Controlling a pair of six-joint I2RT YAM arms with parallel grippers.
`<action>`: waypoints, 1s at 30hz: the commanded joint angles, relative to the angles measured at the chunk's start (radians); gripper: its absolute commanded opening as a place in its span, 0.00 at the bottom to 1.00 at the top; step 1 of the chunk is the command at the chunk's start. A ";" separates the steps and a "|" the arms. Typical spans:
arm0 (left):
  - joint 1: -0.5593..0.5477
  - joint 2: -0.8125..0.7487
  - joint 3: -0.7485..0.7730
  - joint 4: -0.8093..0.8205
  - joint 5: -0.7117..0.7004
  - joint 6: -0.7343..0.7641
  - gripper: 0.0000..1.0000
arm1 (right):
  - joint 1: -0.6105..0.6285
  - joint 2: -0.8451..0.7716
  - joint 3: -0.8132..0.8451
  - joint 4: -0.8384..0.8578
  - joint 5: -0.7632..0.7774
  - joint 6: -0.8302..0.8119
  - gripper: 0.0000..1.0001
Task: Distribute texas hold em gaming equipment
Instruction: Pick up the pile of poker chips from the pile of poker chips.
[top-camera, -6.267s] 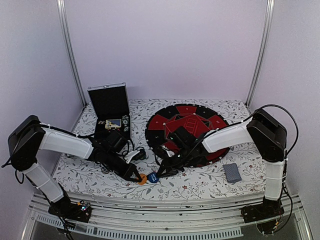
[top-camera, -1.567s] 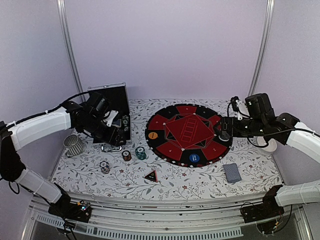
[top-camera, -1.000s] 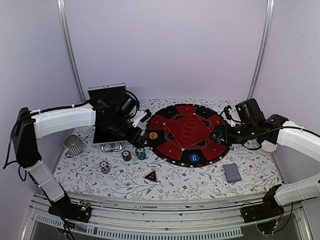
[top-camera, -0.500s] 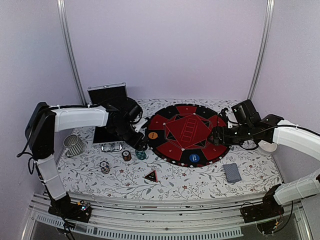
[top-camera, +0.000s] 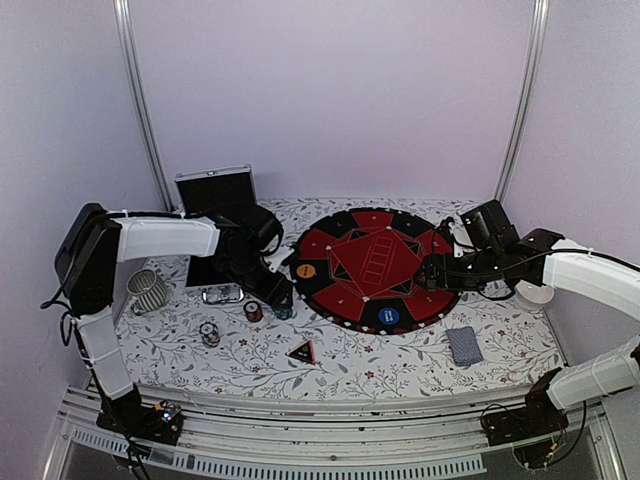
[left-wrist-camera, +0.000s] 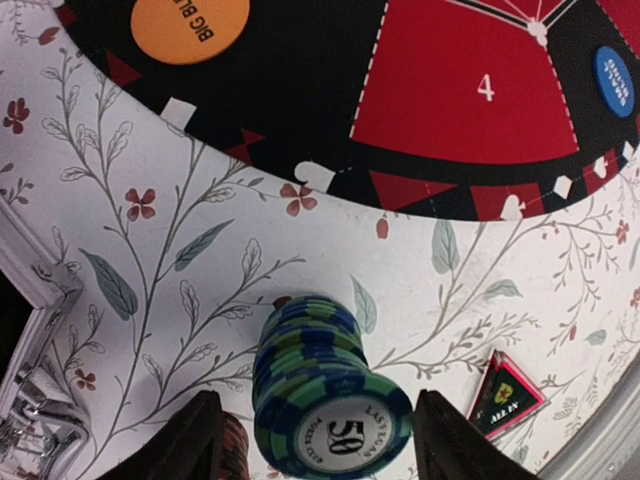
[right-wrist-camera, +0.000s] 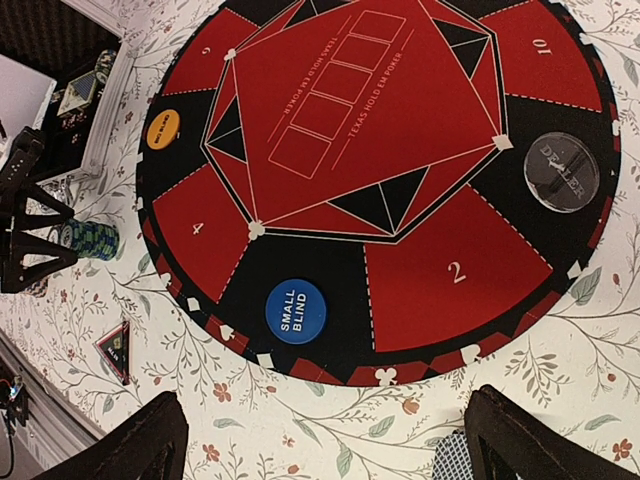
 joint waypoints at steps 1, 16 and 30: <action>0.006 0.029 -0.016 0.003 0.003 0.003 0.64 | -0.003 0.017 -0.009 0.016 -0.011 0.001 0.99; 0.000 -0.009 -0.014 0.002 0.023 0.016 0.12 | -0.003 0.019 -0.007 0.017 -0.011 0.001 0.99; -0.111 -0.038 0.159 -0.115 -0.043 0.065 0.00 | -0.005 -0.011 -0.020 0.019 0.003 -0.003 0.99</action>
